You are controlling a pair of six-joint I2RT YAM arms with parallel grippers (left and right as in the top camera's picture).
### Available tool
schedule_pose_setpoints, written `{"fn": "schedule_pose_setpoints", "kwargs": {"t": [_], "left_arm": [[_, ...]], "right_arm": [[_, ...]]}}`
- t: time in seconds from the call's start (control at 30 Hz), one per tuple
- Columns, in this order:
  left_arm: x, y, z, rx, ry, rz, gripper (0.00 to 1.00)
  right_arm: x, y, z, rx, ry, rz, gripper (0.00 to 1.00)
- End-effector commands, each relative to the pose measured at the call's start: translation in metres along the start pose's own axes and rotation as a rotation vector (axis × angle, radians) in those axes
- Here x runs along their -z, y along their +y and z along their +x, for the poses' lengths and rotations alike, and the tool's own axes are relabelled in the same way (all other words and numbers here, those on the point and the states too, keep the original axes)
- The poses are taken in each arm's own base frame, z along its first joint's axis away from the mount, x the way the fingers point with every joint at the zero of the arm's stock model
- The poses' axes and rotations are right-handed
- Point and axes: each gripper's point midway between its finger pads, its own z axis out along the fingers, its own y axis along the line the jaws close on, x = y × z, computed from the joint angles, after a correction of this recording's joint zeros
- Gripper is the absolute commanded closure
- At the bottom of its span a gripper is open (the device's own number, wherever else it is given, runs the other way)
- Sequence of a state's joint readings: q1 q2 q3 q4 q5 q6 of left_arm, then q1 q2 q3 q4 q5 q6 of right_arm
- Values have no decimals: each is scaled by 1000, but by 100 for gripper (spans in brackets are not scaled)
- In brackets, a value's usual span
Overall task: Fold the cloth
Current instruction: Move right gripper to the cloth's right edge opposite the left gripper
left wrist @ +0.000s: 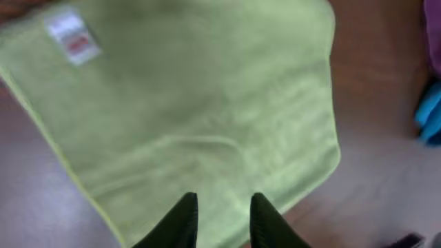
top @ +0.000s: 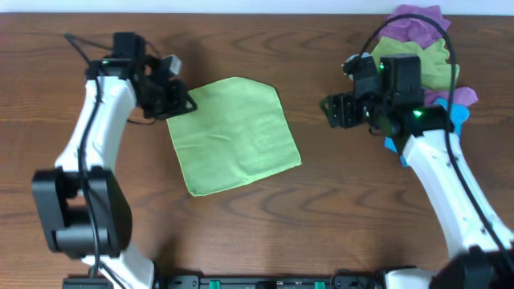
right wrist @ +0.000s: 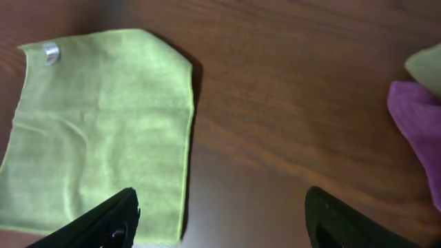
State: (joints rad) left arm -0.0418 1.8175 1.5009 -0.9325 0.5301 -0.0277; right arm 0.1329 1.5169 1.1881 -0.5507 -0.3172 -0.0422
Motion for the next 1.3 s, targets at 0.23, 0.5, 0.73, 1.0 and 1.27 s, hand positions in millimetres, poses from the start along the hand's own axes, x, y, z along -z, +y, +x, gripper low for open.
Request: {"fn": "schedule_pose_setpoints", "kwargs": {"t": [0.23, 0.5, 0.73, 1.0, 1.27], "left_arm": [[-28, -5, 45, -34, 98, -427, 94], [-53, 12, 105, 31, 231, -456, 94], [-49, 22, 126, 54, 169, -443, 94], [-43, 40, 113, 126, 54, -443, 94], [-33, 61, 86, 232, -40, -390, 94]], "right_arm": [[-32, 4, -26, 28, -66, -107, 37], [-52, 14, -45, 33, -65, -188, 51], [-79, 41, -38, 50, -8, -236, 99], [-97, 62, 1, 92, 140, -152, 99], [-104, 59, 44, 140, 307, -61, 98]]}}
